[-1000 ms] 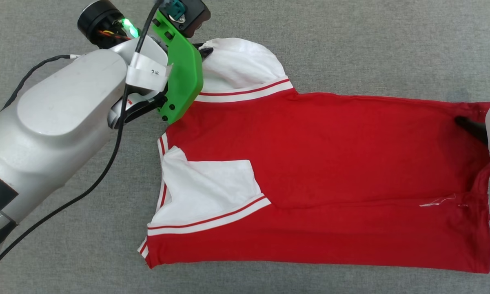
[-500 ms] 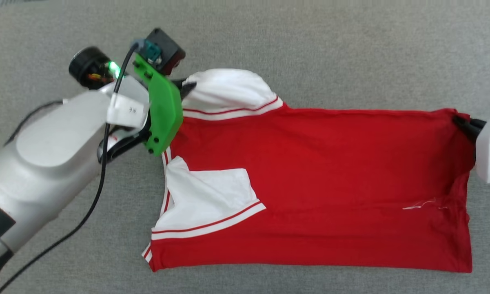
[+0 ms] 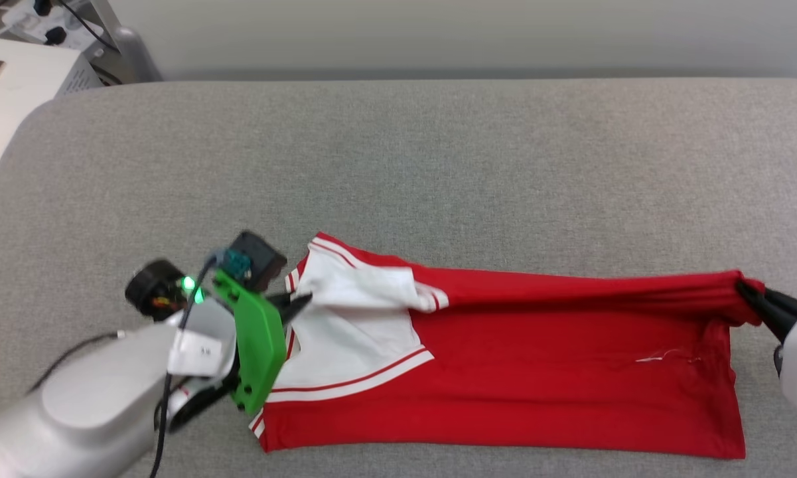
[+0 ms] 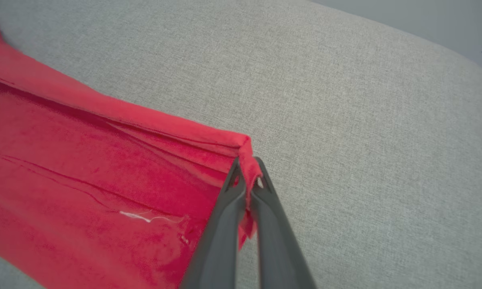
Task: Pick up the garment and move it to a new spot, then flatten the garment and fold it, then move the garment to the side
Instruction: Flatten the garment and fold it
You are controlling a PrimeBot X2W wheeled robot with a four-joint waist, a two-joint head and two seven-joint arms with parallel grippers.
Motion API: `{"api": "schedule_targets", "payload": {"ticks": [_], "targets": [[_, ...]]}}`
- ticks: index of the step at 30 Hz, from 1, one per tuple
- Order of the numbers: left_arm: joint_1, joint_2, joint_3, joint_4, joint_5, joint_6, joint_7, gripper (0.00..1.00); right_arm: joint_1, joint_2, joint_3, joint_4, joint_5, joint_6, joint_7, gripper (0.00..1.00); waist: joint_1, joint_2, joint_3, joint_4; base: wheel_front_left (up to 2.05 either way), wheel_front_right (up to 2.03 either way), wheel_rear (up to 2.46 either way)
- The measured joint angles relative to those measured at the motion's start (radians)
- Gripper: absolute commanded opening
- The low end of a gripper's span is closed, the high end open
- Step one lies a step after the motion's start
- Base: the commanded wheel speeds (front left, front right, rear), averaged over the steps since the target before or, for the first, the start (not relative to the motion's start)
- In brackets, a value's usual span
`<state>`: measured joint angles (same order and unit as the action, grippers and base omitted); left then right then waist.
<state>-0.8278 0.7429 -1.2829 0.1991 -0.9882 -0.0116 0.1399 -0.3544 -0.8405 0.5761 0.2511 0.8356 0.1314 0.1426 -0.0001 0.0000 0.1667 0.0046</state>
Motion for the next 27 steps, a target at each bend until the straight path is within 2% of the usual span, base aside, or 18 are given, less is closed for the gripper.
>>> {"api": "schedule_targets", "payload": {"ticks": [8, 14, 20, 21, 22, 23, 27], "targets": [[0.155, 0.021, 0.0, -0.052, -0.005, 0.05, -0.006, 0.0, 0.221, 0.028, -0.124, -0.068, -0.031, 0.0, -0.007, 0.0, 0.0, 0.0, -0.038, 0.014, 0.0, 0.0, 0.0], [0.221, 0.016, -0.001, -0.025, -0.008, 0.06, 0.001, 0.0, 0.353, 0.089, -0.193, -0.09, -0.06, 0.0, 0.008, 0.0, 0.0, 0.0, -0.031, 0.013, 0.0, 0.0, 0.0], [0.236, -0.011, 0.002, 0.028, -0.013, 0.058, -0.023, 0.0, 0.384, 0.15, -0.208, -0.067, -0.076, 0.0, 0.026, 0.0, 0.0, 0.0, -0.016, 0.008, 0.0, 0.0, 0.0], [0.237, -0.015, 0.004, 0.037, -0.013, 0.059, -0.03, 0.36, 0.384, 0.157, -0.211, -0.065, -0.077, 0.0, 0.025, 0.13, 0.0, 0.0, -0.017, 0.008, 0.0, 0.0, 0.0], [0.237, -0.018, 0.004, 0.047, -0.013, 0.061, -0.04, 1.0, 0.384, 0.164, -0.216, -0.063, -0.078, 0.0, 0.022, 0.73, 0.0, 0.0, -0.018, 0.008, 0.0, 0.0, 0.0], [0.238, -0.02, 0.006, 0.053, -0.011, 0.064, -0.053, 1.0, 0.384, 0.171, -0.22, -0.064, -0.078, 0.0, 0.02, 1.0, 0.0, 0.0, -0.021, 0.007, 0.0, 0.0, 0.0], [0.257, -0.017, 0.019, 0.055, -0.004, 0.096, -0.103, 1.0, 0.394, 0.174, -0.241, -0.103, -0.061, 0.0, 0.019, 1.0, 0.0001, 0.0, -0.041, 0.003, 0.0, 0.0, 0.0]]}}
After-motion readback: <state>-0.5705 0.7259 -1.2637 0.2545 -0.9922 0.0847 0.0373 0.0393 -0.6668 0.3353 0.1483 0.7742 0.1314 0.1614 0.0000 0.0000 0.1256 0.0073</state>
